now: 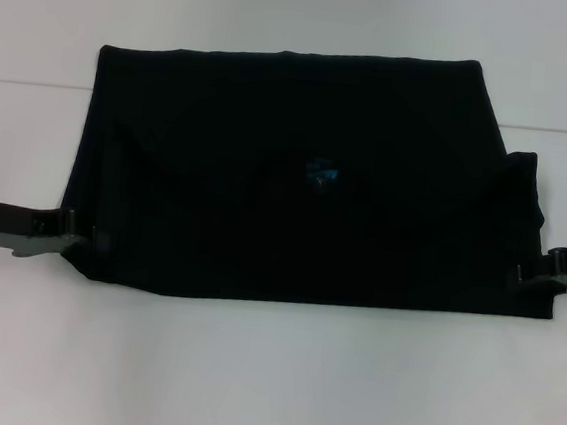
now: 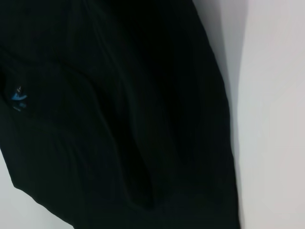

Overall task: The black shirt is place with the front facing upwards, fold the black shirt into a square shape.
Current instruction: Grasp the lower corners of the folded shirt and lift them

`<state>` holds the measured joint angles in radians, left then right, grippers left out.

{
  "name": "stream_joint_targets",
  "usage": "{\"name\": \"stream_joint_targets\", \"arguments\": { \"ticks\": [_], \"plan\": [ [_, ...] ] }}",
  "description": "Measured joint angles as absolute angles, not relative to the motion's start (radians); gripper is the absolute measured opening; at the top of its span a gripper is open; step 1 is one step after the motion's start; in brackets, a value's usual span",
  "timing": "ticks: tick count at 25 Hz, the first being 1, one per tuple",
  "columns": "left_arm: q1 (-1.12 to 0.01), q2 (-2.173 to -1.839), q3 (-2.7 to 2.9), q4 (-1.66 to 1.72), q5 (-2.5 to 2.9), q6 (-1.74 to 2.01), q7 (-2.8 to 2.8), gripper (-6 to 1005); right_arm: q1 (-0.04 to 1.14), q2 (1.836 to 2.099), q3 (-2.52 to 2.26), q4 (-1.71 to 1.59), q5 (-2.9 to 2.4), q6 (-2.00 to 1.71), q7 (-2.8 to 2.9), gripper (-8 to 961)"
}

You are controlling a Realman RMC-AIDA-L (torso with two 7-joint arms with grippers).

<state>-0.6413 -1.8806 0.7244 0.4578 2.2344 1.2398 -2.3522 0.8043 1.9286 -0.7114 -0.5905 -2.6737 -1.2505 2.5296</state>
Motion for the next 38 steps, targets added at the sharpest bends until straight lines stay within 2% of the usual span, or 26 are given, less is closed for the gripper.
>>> {"name": "stream_joint_targets", "arguments": {
  "ticks": [3,6,16,22,26,32,35,38],
  "plan": [
    [-0.641,-1.882,0.723,0.460,2.233,1.243,-2.349,31,0.815,1.934,-0.724,-0.571,-2.674,-1.230,2.520,796],
    [-0.641,-1.884,0.722,0.462,2.232,1.243,-2.349,32,0.823,1.941,-0.754,-0.560,-2.675,-1.221,2.510,577],
    [-0.640,-1.887,0.722,0.471,2.230,1.246,-2.347,32,0.824,1.944,-0.761,-0.561,-2.673,-1.215,2.508,329],
    [-0.640,-1.881,0.707,0.470,2.230,1.280,-2.351,31,0.822,1.934,-0.752,-0.569,-2.670,-1.238,2.504,95],
    [-0.641,-1.864,0.682,0.470,2.230,1.402,-2.331,31,0.817,1.916,-0.743,-0.612,-2.665,-1.343,2.474,58],
    [-0.639,-1.817,0.689,0.472,2.252,1.703,-2.319,32,0.792,1.893,-0.754,-0.685,-2.703,-1.643,2.366,49],
    [-0.621,-1.806,0.693,0.472,2.283,1.813,-2.324,32,0.768,1.895,-0.757,-0.693,-2.738,-1.760,2.283,50],
    [-0.608,-1.811,0.695,0.464,2.359,1.903,-2.327,32,0.743,1.912,-0.762,-0.687,-2.778,-1.840,2.195,50]
  ]
}}
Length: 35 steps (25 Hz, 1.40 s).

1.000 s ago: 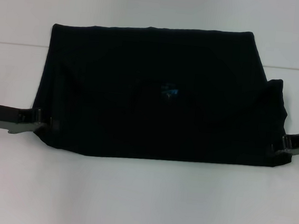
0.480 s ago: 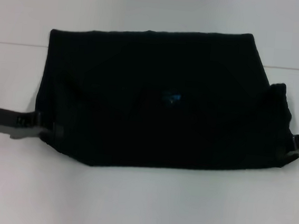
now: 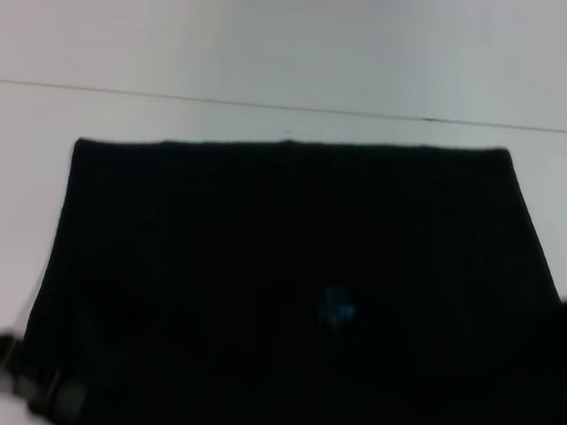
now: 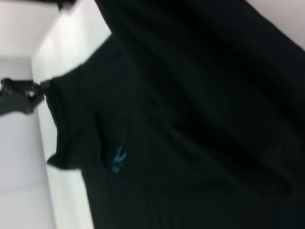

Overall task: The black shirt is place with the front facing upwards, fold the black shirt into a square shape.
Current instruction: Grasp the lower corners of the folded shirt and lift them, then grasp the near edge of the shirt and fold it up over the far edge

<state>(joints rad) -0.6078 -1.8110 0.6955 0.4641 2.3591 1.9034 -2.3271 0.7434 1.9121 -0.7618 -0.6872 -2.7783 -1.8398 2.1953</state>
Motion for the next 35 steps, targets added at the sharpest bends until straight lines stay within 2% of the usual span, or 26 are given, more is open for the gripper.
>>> {"name": "stream_joint_targets", "arguments": {
  "ticks": [3,6,13,16,20,24,30,35],
  "plan": [
    [-0.599,-1.823,0.697,0.462,2.400,1.952,-2.321,32,0.724,1.934,-0.762,-0.684,-2.796,-1.873,2.146,50],
    [-0.602,-1.827,0.671,0.467,2.400,1.944,-2.316,31,0.720,1.939,-0.741,-0.676,-2.786,-1.840,2.136,50],
    [-0.658,-1.814,0.508,0.463,2.396,1.807,-2.345,31,0.744,1.892,-0.537,-0.631,-2.648,-1.697,2.193,50],
    [-0.686,-1.813,0.379,0.463,2.396,1.676,-2.371,31,0.744,1.881,-0.457,-0.620,-2.548,-1.599,2.245,50],
    [-0.681,-1.841,0.242,0.457,2.372,1.503,-2.372,32,0.732,1.880,-0.404,-0.563,-2.381,-1.418,2.279,51],
    [-0.649,-1.881,0.166,0.413,2.293,1.348,-2.319,32,0.725,1.899,-0.403,-0.485,-2.239,-1.241,2.240,51],
    [-0.635,-1.928,0.163,0.383,2.204,1.218,-2.243,37,0.762,1.946,-0.405,-0.458,-2.166,-1.102,2.149,51],
    [-0.653,-1.956,0.163,0.381,2.150,1.134,-2.188,59,0.797,1.964,-0.405,-0.454,-2.159,-1.008,2.127,49]
  ]
}}
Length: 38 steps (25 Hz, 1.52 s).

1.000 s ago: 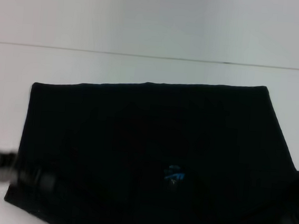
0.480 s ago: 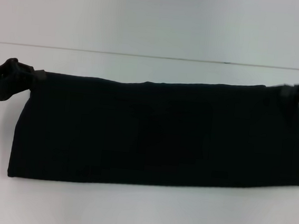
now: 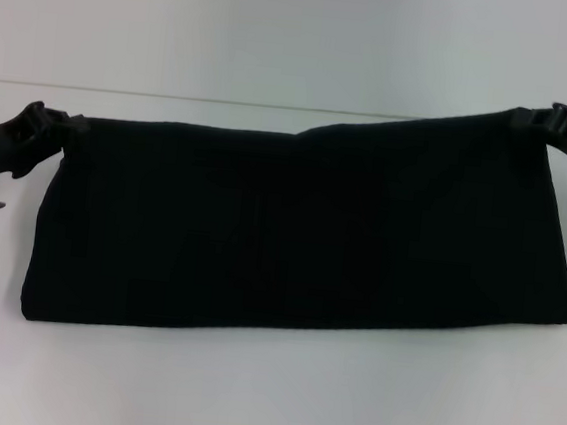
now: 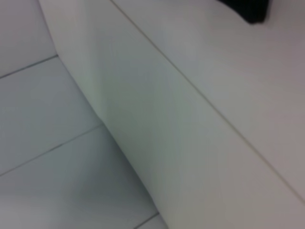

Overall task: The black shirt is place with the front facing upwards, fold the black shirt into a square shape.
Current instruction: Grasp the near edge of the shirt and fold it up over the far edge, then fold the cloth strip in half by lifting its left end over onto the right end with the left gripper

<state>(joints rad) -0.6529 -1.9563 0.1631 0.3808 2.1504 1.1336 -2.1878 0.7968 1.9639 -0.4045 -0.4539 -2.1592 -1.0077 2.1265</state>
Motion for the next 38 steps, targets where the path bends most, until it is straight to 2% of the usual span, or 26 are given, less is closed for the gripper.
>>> {"name": "stream_joint_targets", "arguments": {
  "ticks": [3,7,12,15,18,20,21,27,29,30,32,33,35,38],
  "plan": [
    [-0.670,-1.966,0.165,0.379,2.142,1.096,-2.169,73,0.816,1.989,-0.409,-0.452,-2.157,-0.929,2.124,45],
    [-0.692,-1.981,0.177,0.373,2.141,1.047,-2.143,91,0.828,2.033,-0.451,-0.450,-2.156,-0.807,2.123,86],
    [-0.709,-2.030,0.174,0.378,2.137,0.933,-2.101,114,0.835,2.074,-0.503,-0.444,-2.156,-0.663,2.037,138],
    [-0.712,-2.063,0.167,0.377,2.088,0.872,-2.013,128,0.840,2.086,-0.509,-0.409,-2.122,-0.584,1.920,170],
    [-0.703,-2.088,0.166,0.373,2.004,0.845,-1.932,141,0.841,2.087,-0.513,-0.386,-2.082,-0.547,1.872,201],
    [-0.700,-2.093,0.167,0.370,1.971,0.838,-1.915,150,0.840,2.087,-0.515,-0.375,-2.060,-0.518,1.852,238],
    [-0.700,-2.093,0.169,0.368,1.965,0.836,-1.912,155,0.840,2.088,-0.516,-0.373,-2.056,-0.511,1.849,265],
    [-0.699,-2.095,0.169,0.358,1.954,0.832,-1.866,389,0.809,2.087,-0.515,-0.381,-1.983,-0.518,1.845,425],
    [-0.690,-2.093,0.168,0.361,1.944,0.842,-1.861,628,0.784,2.085,-0.515,-0.390,-1.917,-0.542,1.840,508],
    [-0.681,-2.088,0.168,0.362,1.934,0.859,-1.861,662,0.769,2.082,-0.515,-0.395,-1.871,-0.559,1.834,550],
    [-0.659,-2.069,0.166,0.361,1.912,0.913,-1.876,730,0.732,2.073,-0.515,-0.400,-1.781,-0.616,1.809,633],
    [-0.649,-2.058,0.167,0.358,1.904,0.949,-1.894,763,0.699,2.057,-0.519,-0.400,-1.734,-0.721,1.750,674],
    [-0.623,-2.028,0.170,0.354,1.893,1.039,-1.943,831,0.685,2.049,-0.522,-0.400,-1.726,-0.786,1.709,747],
    [-0.573,-1.975,0.180,0.351,1.901,1.206,-2.037,852,0.648,2.025,-0.549,-0.401,-1.750,-1.024,1.536,856]
  ]
}}
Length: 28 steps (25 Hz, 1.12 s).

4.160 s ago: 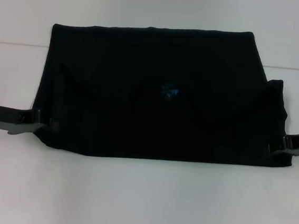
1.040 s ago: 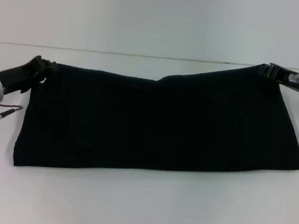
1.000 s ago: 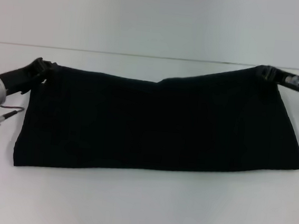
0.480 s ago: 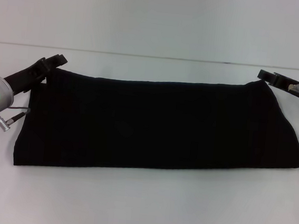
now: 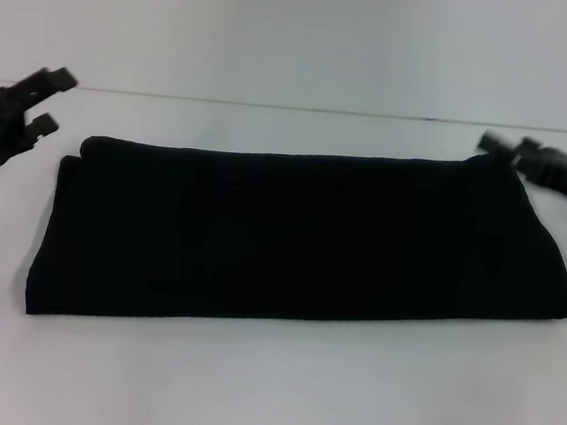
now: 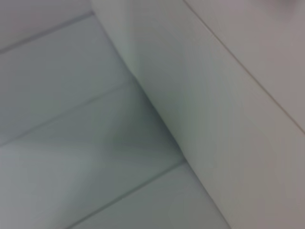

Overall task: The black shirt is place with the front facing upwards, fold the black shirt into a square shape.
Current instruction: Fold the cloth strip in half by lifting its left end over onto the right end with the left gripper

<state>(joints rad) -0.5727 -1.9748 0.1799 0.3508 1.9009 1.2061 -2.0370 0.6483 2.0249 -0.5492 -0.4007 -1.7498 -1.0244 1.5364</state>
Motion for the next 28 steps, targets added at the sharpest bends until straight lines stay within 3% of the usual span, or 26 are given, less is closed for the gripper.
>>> {"name": "stream_joint_targets", "arguments": {
  "ticks": [3,6,9,13,28],
  "plan": [
    [-0.508,-1.916,0.239,0.357,1.913,1.335,-2.174,873,0.616,2.019,-0.604,-0.423,-1.811,-1.216,1.363,857],
    [-0.446,-1.871,0.320,0.381,1.918,1.419,-2.287,894,0.592,2.039,-0.641,-0.454,-1.869,-1.298,1.232,857],
    [-0.399,-1.847,0.357,0.419,1.976,1.504,-2.388,907,0.583,2.060,-0.659,-0.470,-1.915,-1.317,1.149,854],
    [-0.380,-1.847,0.358,0.466,2.113,1.583,-2.486,904,0.586,2.082,-0.663,-0.471,-1.958,-1.295,1.116,852],
    [-0.400,-1.860,0.366,0.472,2.253,1.520,-2.621,877,0.587,2.085,-0.718,-0.466,-1.954,-1.244,1.113,852]
  ]
}}
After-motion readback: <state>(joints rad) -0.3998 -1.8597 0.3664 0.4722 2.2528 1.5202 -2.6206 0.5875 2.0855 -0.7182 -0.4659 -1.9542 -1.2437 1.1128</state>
